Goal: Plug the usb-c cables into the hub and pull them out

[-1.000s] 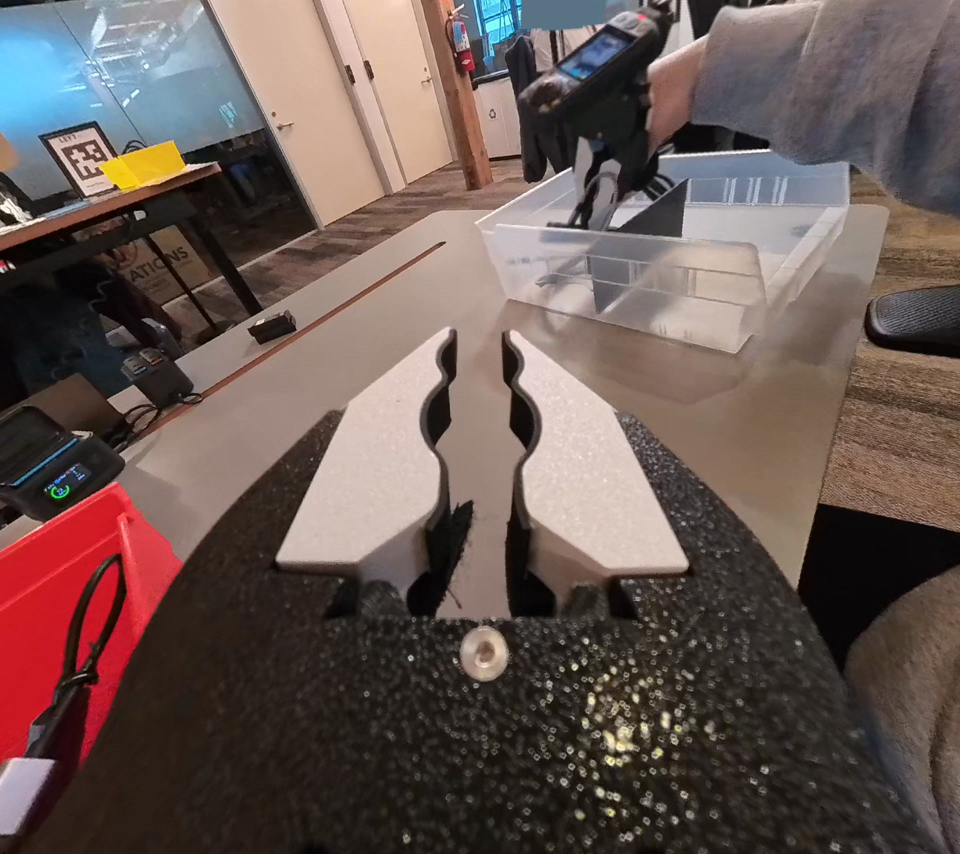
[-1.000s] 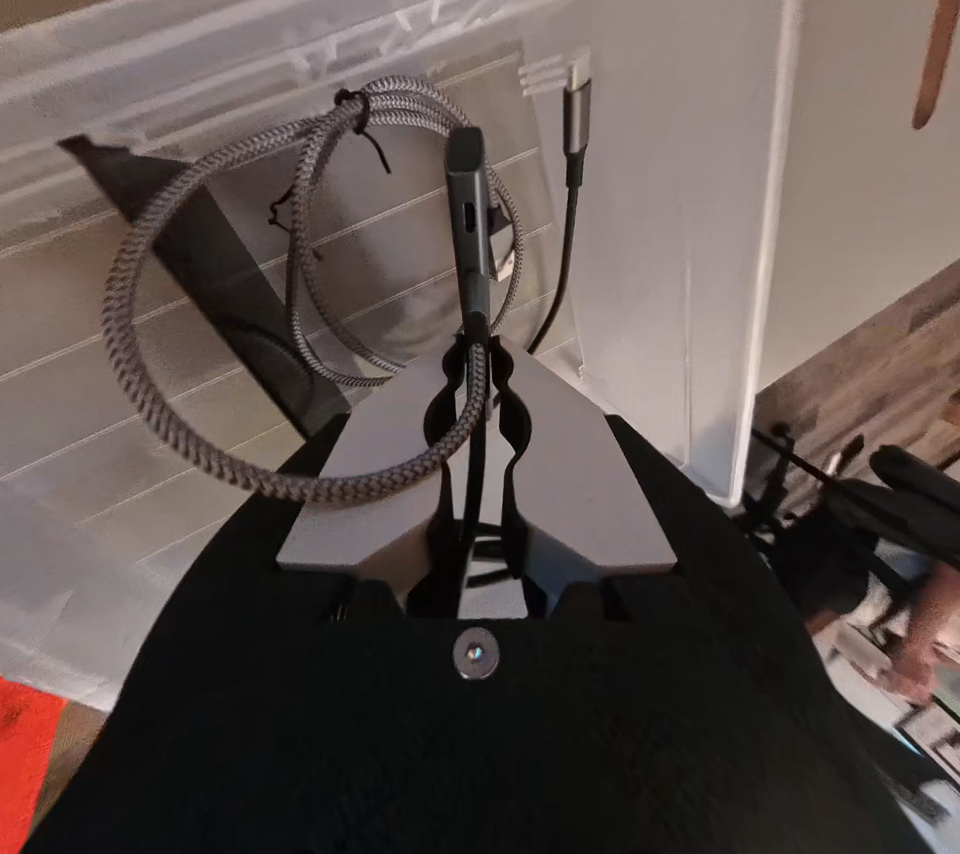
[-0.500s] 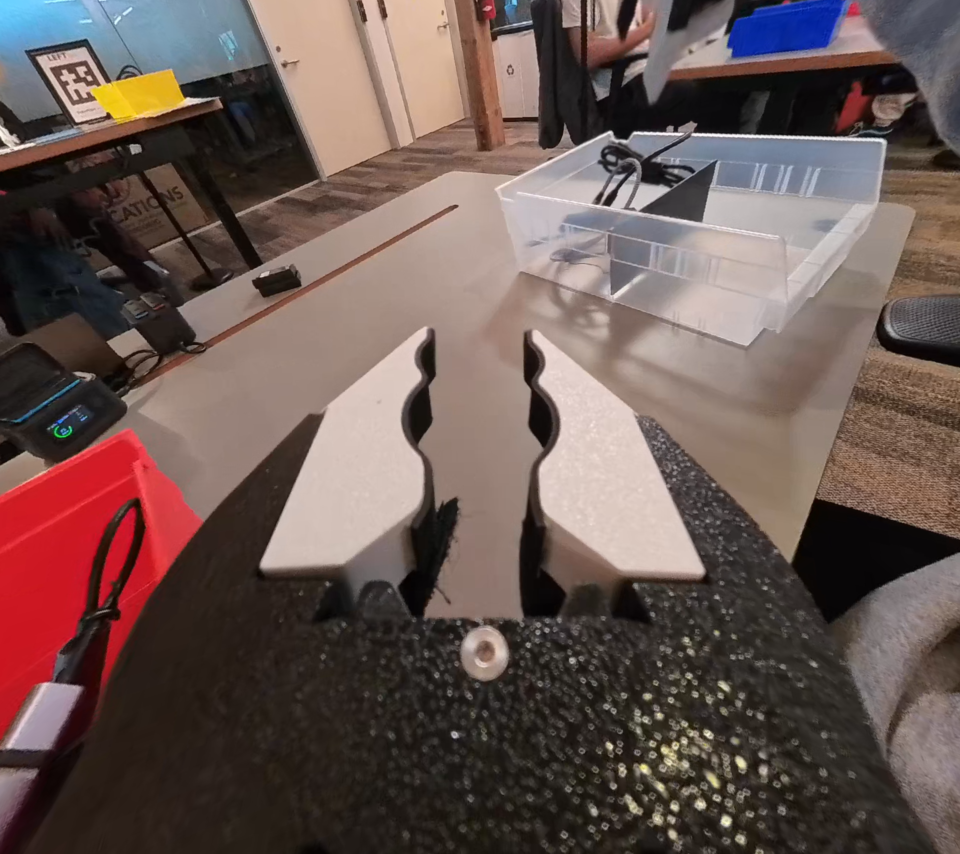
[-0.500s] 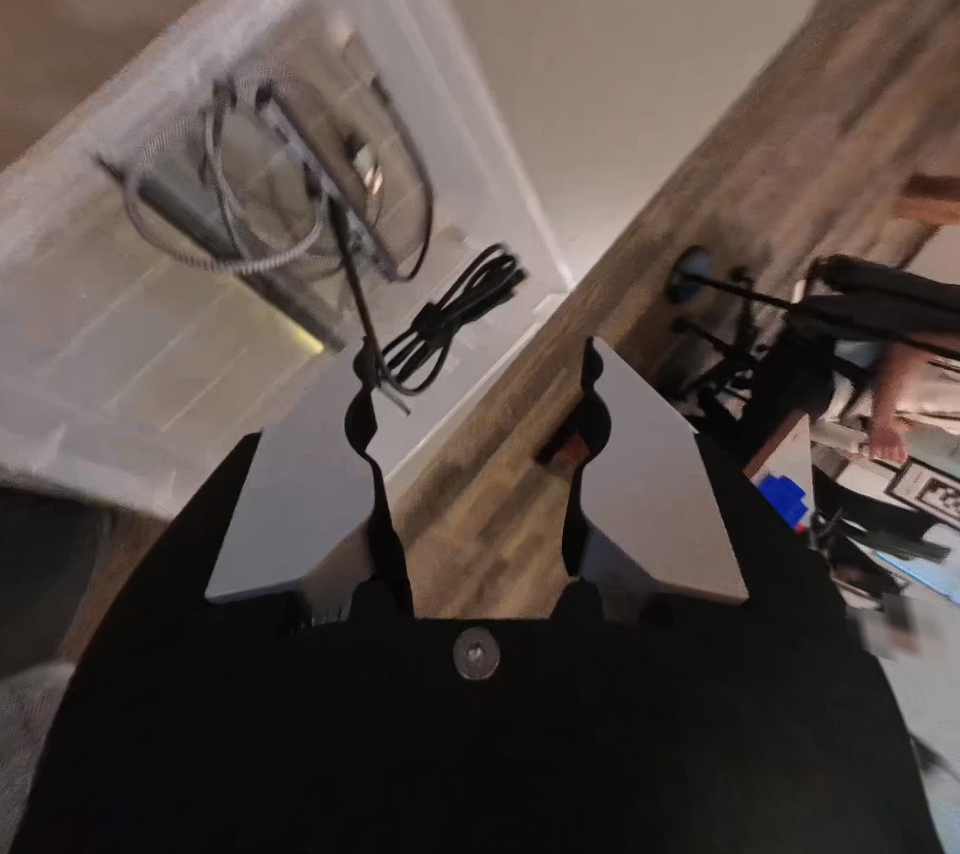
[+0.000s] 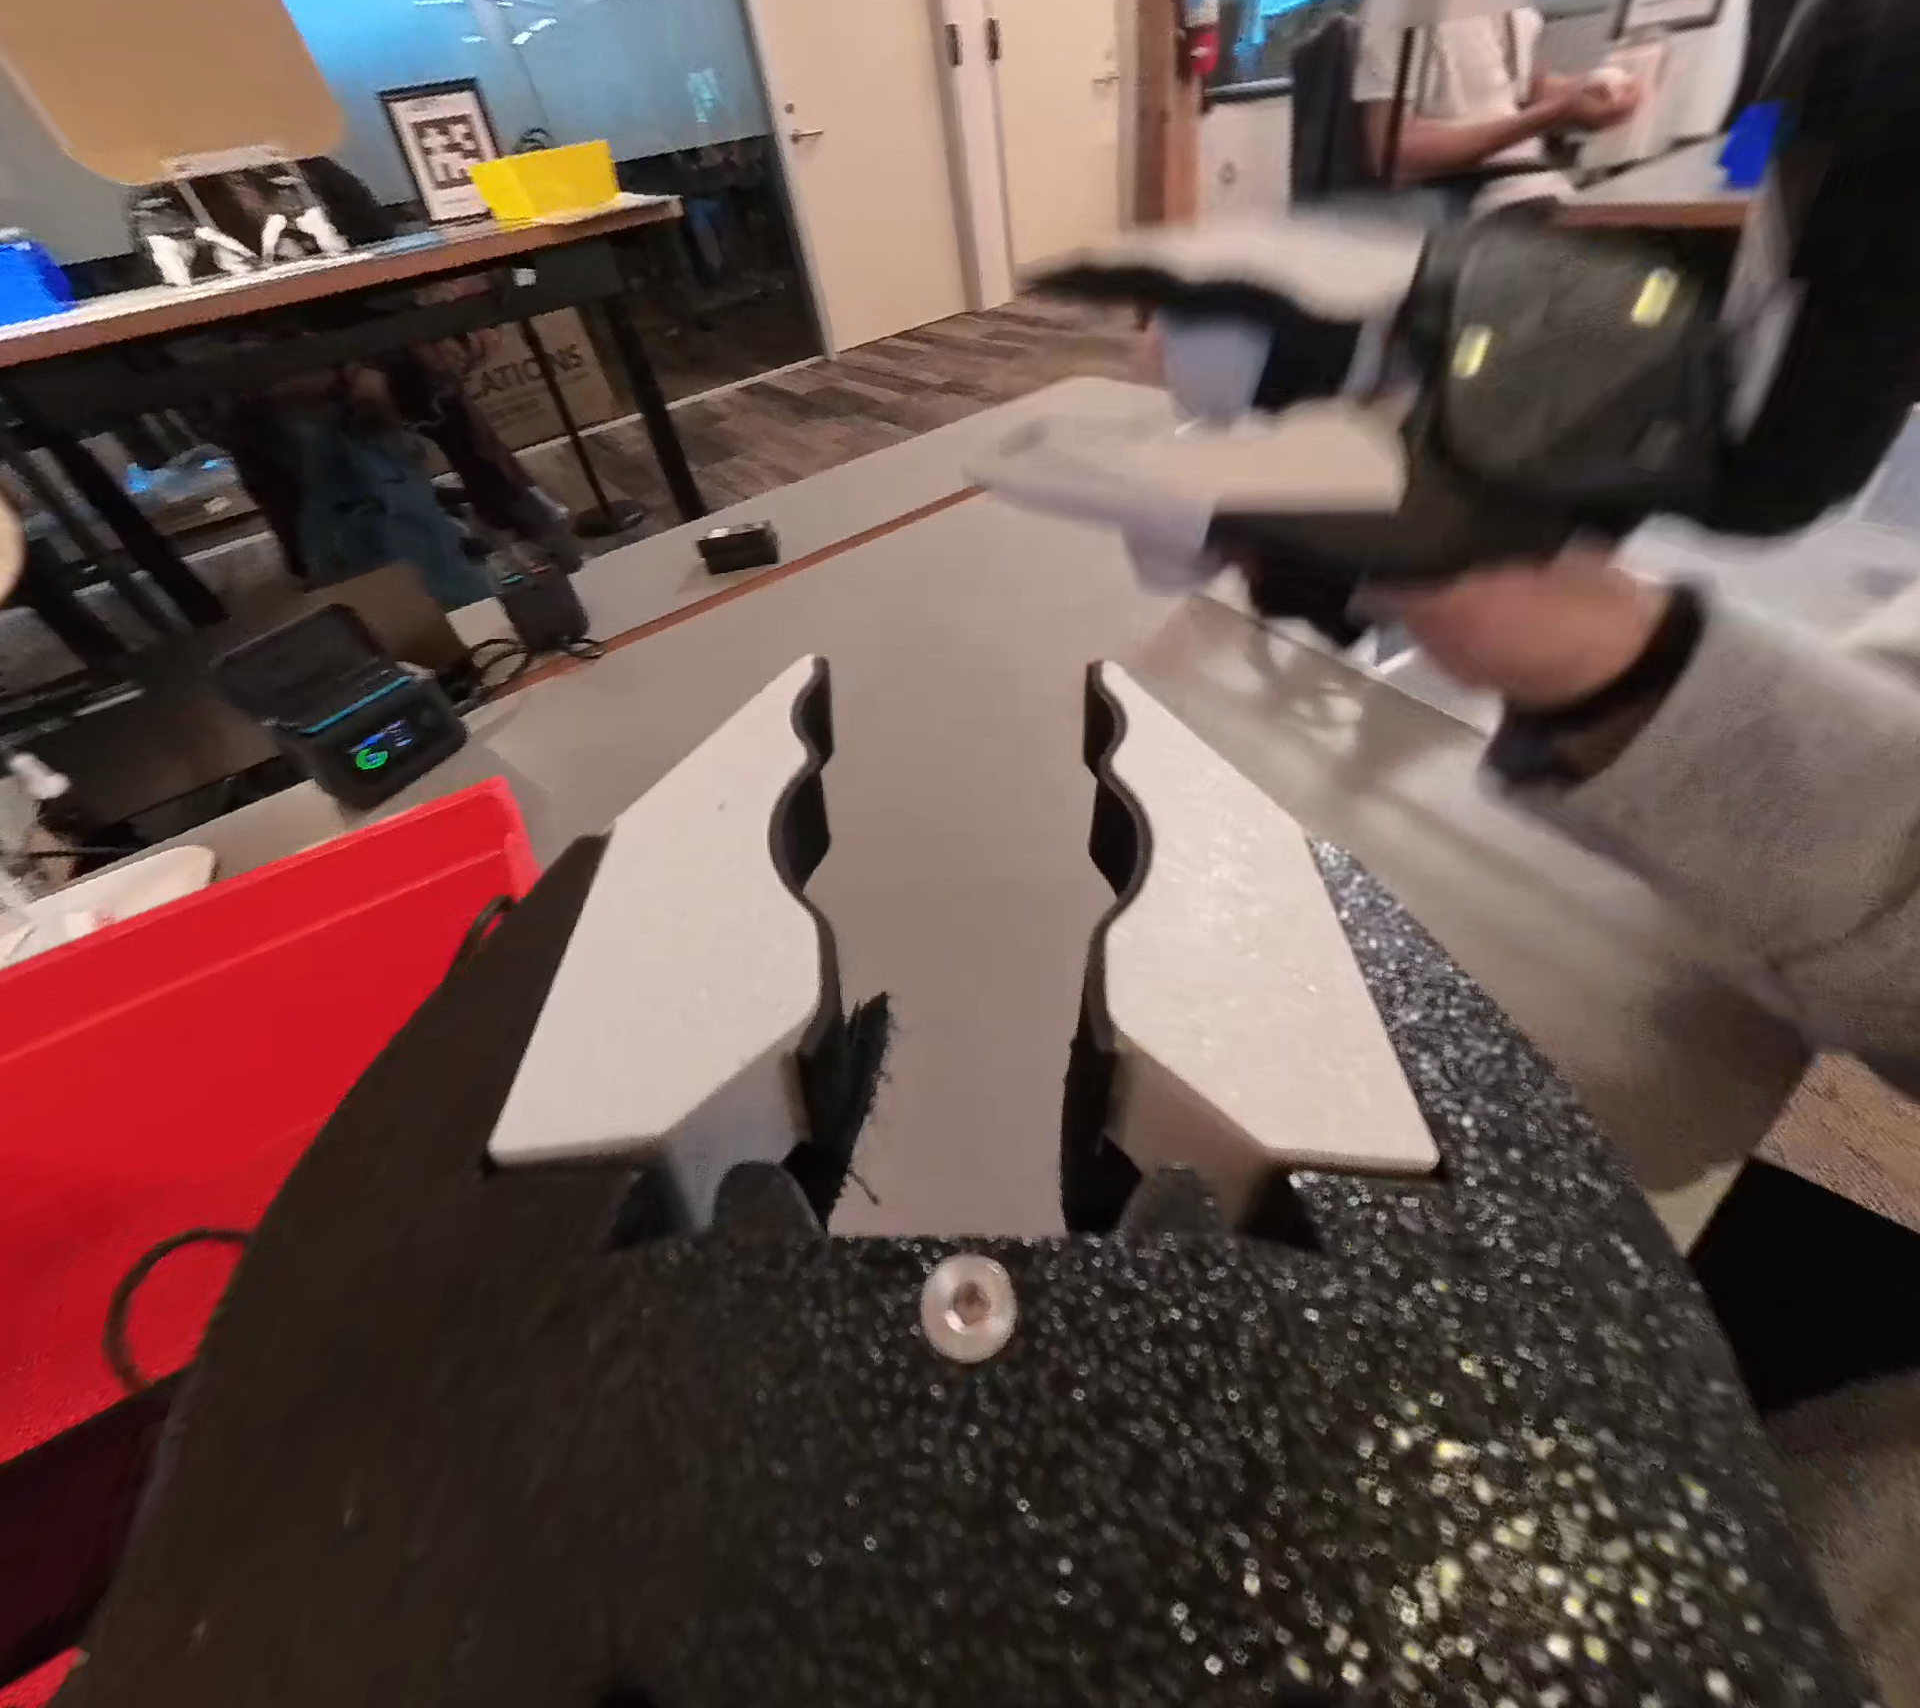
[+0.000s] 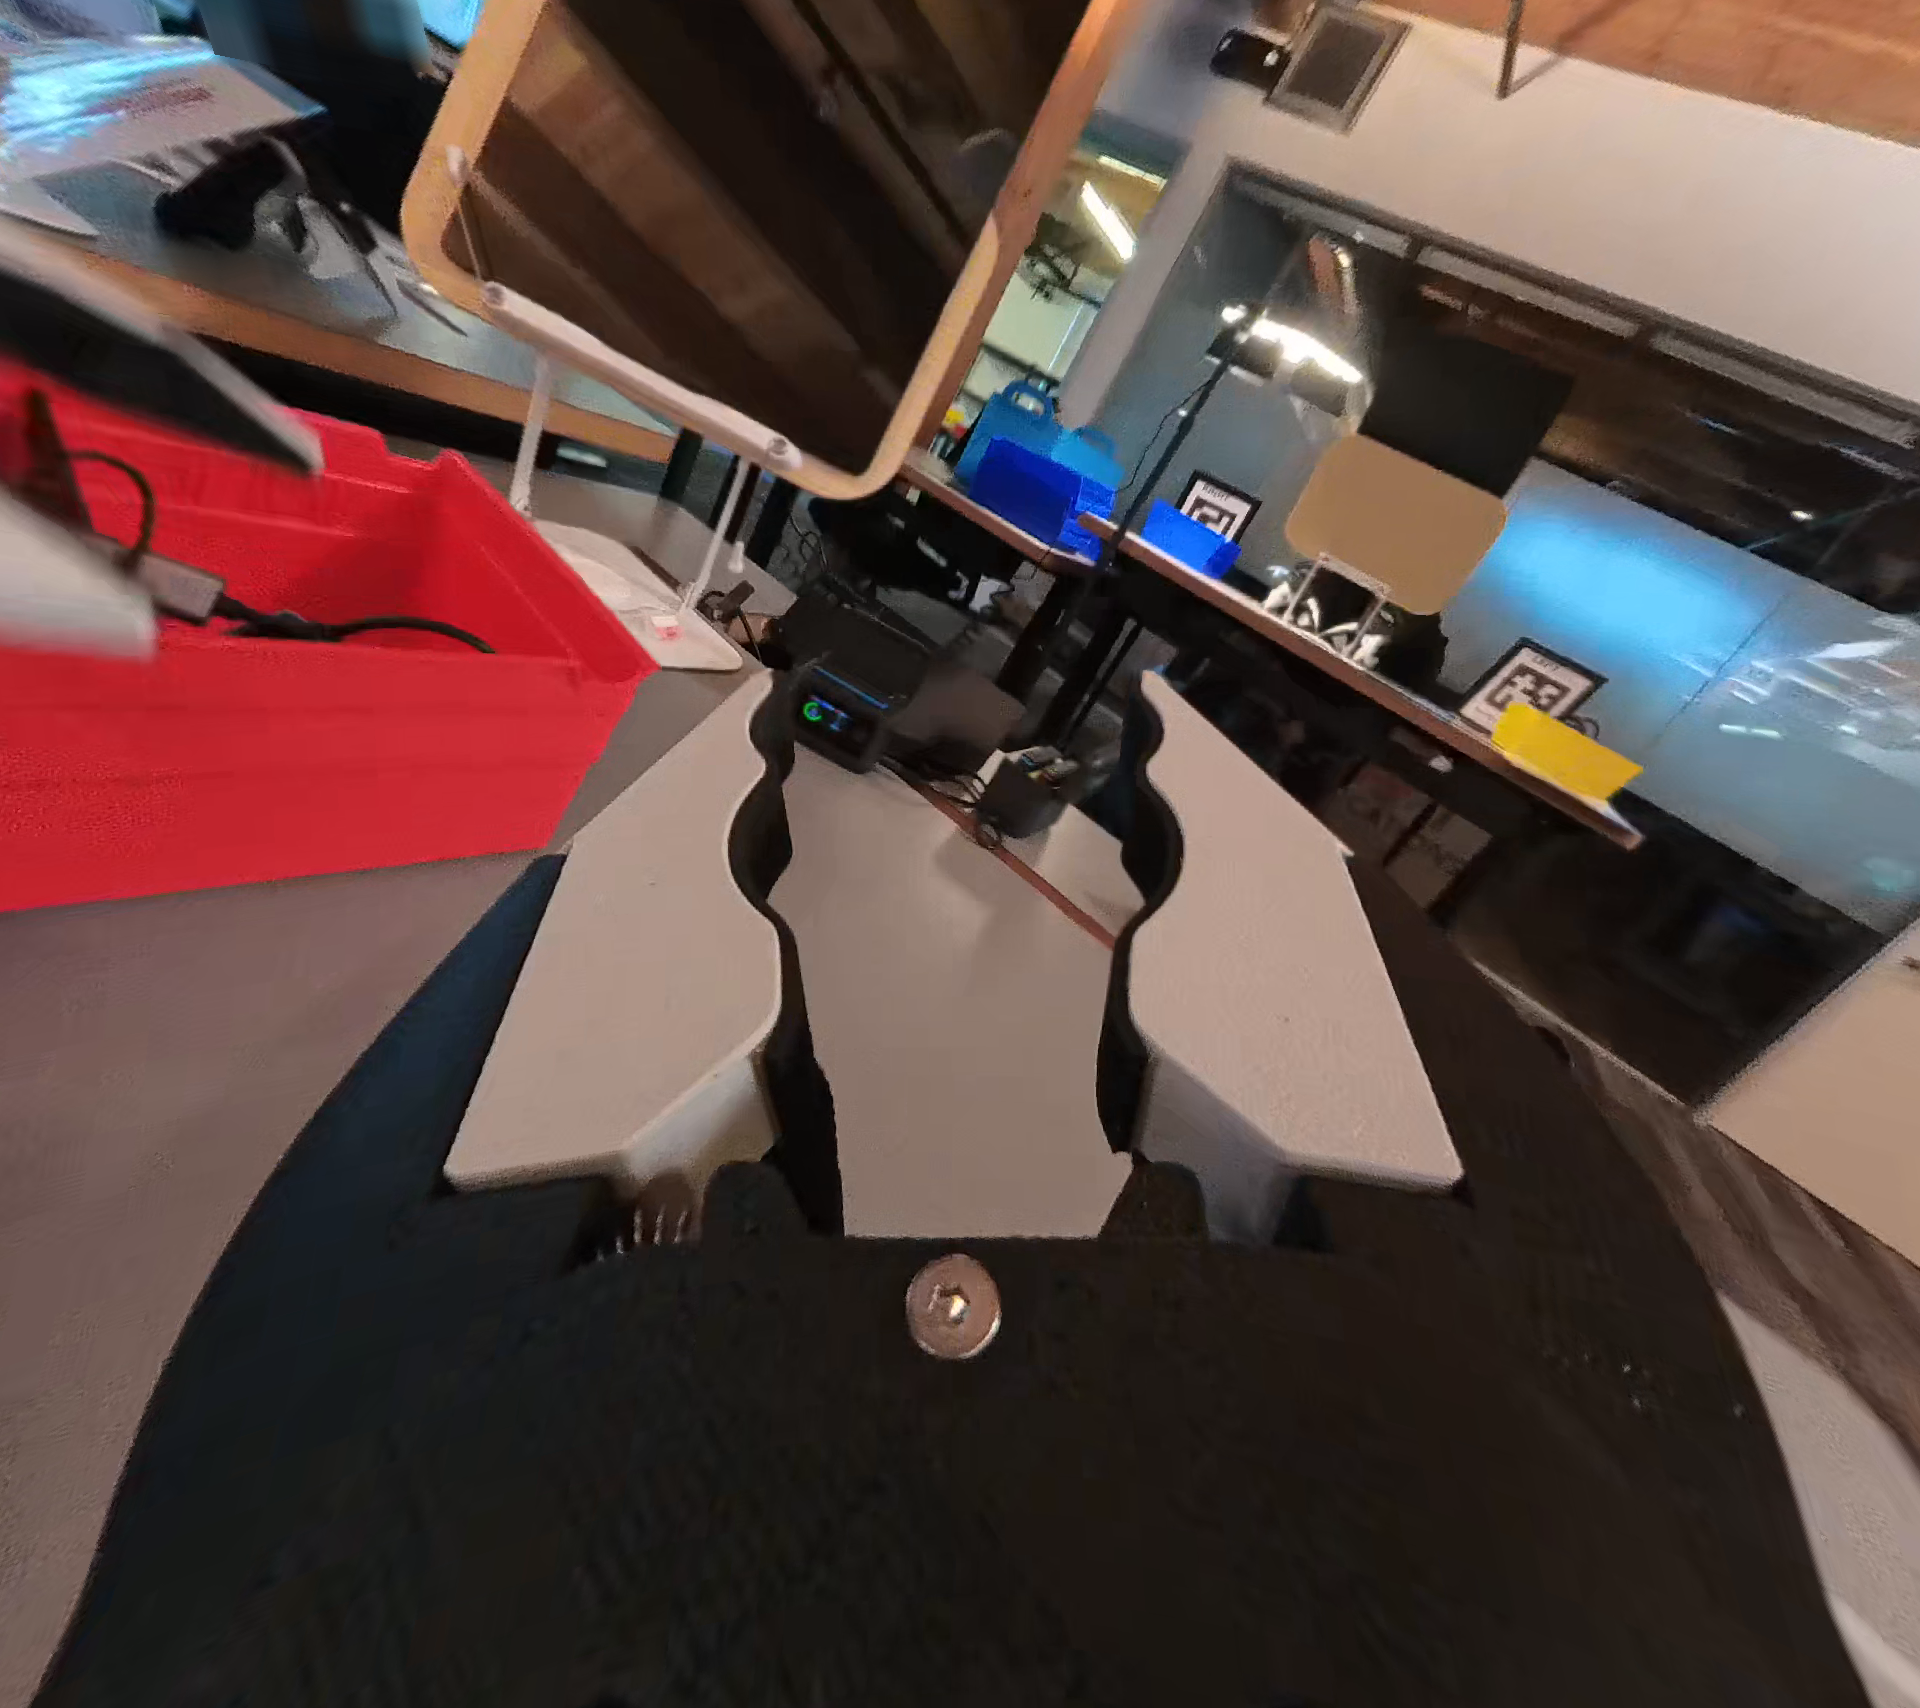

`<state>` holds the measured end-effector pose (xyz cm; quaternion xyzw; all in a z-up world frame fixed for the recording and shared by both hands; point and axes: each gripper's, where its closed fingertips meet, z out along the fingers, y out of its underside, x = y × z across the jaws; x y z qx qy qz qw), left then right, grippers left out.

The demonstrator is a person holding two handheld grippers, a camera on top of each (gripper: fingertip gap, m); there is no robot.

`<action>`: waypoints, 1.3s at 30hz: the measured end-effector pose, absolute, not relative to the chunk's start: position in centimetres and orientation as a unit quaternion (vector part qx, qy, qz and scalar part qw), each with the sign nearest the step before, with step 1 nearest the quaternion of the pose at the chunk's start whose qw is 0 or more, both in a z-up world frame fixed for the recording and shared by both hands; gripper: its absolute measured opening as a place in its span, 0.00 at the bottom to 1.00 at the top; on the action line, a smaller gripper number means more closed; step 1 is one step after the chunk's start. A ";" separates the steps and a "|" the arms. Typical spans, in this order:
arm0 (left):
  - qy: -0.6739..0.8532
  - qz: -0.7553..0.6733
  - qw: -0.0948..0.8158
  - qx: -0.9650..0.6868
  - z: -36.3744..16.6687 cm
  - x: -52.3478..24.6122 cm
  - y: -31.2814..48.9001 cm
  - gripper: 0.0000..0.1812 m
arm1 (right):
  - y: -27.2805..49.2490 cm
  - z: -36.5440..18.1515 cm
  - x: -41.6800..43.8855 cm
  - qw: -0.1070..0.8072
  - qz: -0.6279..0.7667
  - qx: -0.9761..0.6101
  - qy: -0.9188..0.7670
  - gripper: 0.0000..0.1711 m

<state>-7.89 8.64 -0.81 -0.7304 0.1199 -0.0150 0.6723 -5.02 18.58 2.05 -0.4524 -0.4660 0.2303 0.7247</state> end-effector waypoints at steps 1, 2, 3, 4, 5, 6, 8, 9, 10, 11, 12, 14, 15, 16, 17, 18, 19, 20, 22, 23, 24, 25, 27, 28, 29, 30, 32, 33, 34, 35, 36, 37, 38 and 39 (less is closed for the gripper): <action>0.109 -0.012 0.676 -0.729 -0.4 -8.6 8.4 0.26 | 18.8 0.3 -6.0 0.731 0.235 -0.451 -0.455 0.35; 0.097 -0.011 0.681 -0.725 0.1 -9.3 8.1 0.26 | 19.3 -1.4 -6.5 0.733 0.242 -0.457 -0.441 0.34; 0.084 -0.010 0.687 -0.722 0.6 -10.1 7.7 0.26 | 19.7 -3.1 -6.9 0.731 0.254 -0.466 -0.428 0.32; 0.071 -0.009 0.693 -0.718 1.1 -11.0 7.3 0.26 | 19.9 -4.4 -7.3 0.721 0.274 -0.477 -0.420 0.30; 0.058 -0.007 0.699 -0.713 1.6 -11.8 7.0 0.26 | 19.7 -5.3 -7.8 0.700 0.295 -0.492 -0.426 0.31; 0.044 -0.004 0.705 -0.708 2.1 -12.7 6.6 0.26 | 19.5 -5.9 -8.2 0.684 0.306 -0.501 -0.434 0.31; 0.016 0.007 0.713 -0.700 2.7 -14.5 6.0 0.26 | 19.8 -6.7 -8.2 0.690 0.304 -0.500 -0.426 0.31; 0.004 0.016 0.716 -0.698 2.9 -15.4 5.7 0.26 | 19.9 -7.1 -8.2 0.692 0.298 -0.499 -0.427 0.31; -0.008 0.026 0.716 -0.698 3.0 -16.3 5.5 0.26 | 20.0 -7.3 -8.2 0.694 0.289 -0.501 -0.430 0.31; -0.020 0.039 0.714 -0.699 3.0 -17.3 5.2 0.27 | 20.2 -7.3 -8.1 0.698 0.283 -0.501 -0.428 0.30; -0.030 0.054 0.712 -0.700 3.0 -18.3 4.8 0.27 | 20.2 -7.3 -8.1 0.702 0.279 -0.499 -0.425 0.29; -0.051 0.085 0.709 -0.698 3.2 -20.5 3.8 0.27 | 20.3 -7.3 -8.0 0.708 0.271 -0.494 -0.425 0.28; -0.063 0.099 0.709 -0.696 3.4 -21.6 3.2 0.27 | 20.2 -7.3 -7.9 0.712 0.266 -0.491 -0.425 0.28; -0.078 0.112 0.709 -0.692 3.6 -22.7 2.4 0.27 | 20.2 -7.4 -8.0 0.714 0.262 -0.488 -0.428 0.27; -0.093 0.120 0.710 -0.688 3.8 -23.8 1.7 0.27 | 20.1 -7.4 -8.0 0.716 0.257 -0.484 -0.432 0.26; -0.108 0.126 0.708 -0.686 3.9 -24.8 1.0 0.27 | 19.9 -7.4 -8.2 0.717 0.254 -0.479 -0.438 0.26; -0.125 0.132 0.703 -0.687 3.8 -25.8 0.3 0.28 | 19.6 -7.5 -8.3 0.719 0.251 -0.472 -0.445 0.25; -0.143 0.142 0.693 -0.692 3.6 -26.9 -0.4 0.30 | 19.3 -7.5 -8.5 0.719 0.249 -0.465 -0.452 0.24; -0.167 0.197 0.647 -0.717 2.4 -29.1 -1.7 0.35 | 19.0 -7.5 -8.7 0.721 0.246 -0.456 -0.460 0.23; -0.166 0.231 0.616 -0.734 1.6 -29.9 -2.1 0.37 | 18.8 -7.5 -8.8 0.721 0.249 -0.451 -0.463 0.23; -0.163 0.254 0.590 -0.749 0.9 -30.4 -2.3 0.39 | 18.6 -7.5 -8.9 0.720 0.254 -0.449 -0.465 0.23; -0.164 0.260 0.576 -0.757 0.4 -30.6 -2.3 0.40 | 18.6 -7.5 -9.0 0.718 0.258 -0.449 -0.466 0.23; -0.166 0.218 0.583 -0.765 -0.3 -30.0 -1.5 0.40 | 18.6 -7.5 -8.9 0.717 0.261 -0.451 -0.463 0.23; -0.165 0.185 0.591 -0.768 -0.6 -29.5 -1.0 0.41 | 18.7 -7.5 -8.8 0.716 0.264 -0.453 -0.462 0.23; -0.156 0.157 0.596 -0.772 -0.8 -29.0 -0.5 0.42 | 18.7 -7.5 -8.8 0.714 0.267 -0.455 -0.460 0.23; -0.134 0.134 0.596 -0.780 -1.3 -28.2 0.0 0.41 | 18.7 -7.5 -8.7 0.713 0.270 -0.457 -0.459 0.23; -0.084 0.100 0.588 -0.799 -2.4 -26.7 1.0 0.39 | 18.8 -7.6 -8.8 0.711 0.272 -0.459 -0.458 0.23; -0.060 0.088 0.580 -0.807 -3.1 -26.0 1.4 0.38 | 18.8 -7.7 -8.9 0.709 0.274 -0.460 -0.460 0.22; -0.046 0.084 0.572 -0.815 -3.8 -25.7 1.7 0.38 | 18.8 -7.7 -9.0 0.707 0.275 -0.460 -0.463 0.22; -0.033 0.079 0.561 -0.823 -4.6 -25.4 2.0 0.36 | 18.7 -7.7 -9.0 0.706 0.275 -0.458 -0.465 0.22; -0.026 0.076 0.549 -0.832 -5.5 -25.2 2.3 0.35 | 18.6 -7.7 -9.0 0.707 0.275 -0.456 -0.466 0.22; -0.022 0.070 0.538 -0.840 -6.3 -25.1 2.5 0.35 | 18.5 -7.7 -9.1 0.706 0.276 -0.454 -0.468 0.22; -0.018 0.064 0.531 -0.845 -7.0 -25.0 2.7 0.34 | 18.4 -7.8 -9.1 0.706 0.276 -0.453 -0.469 0.21; -0.016 0.059 0.528 -0.847 -7.4 -24.9 2.9 0.32 | 18.4 -7.8 -9.1 0.705 0.277 -0.452 -0.470 0.21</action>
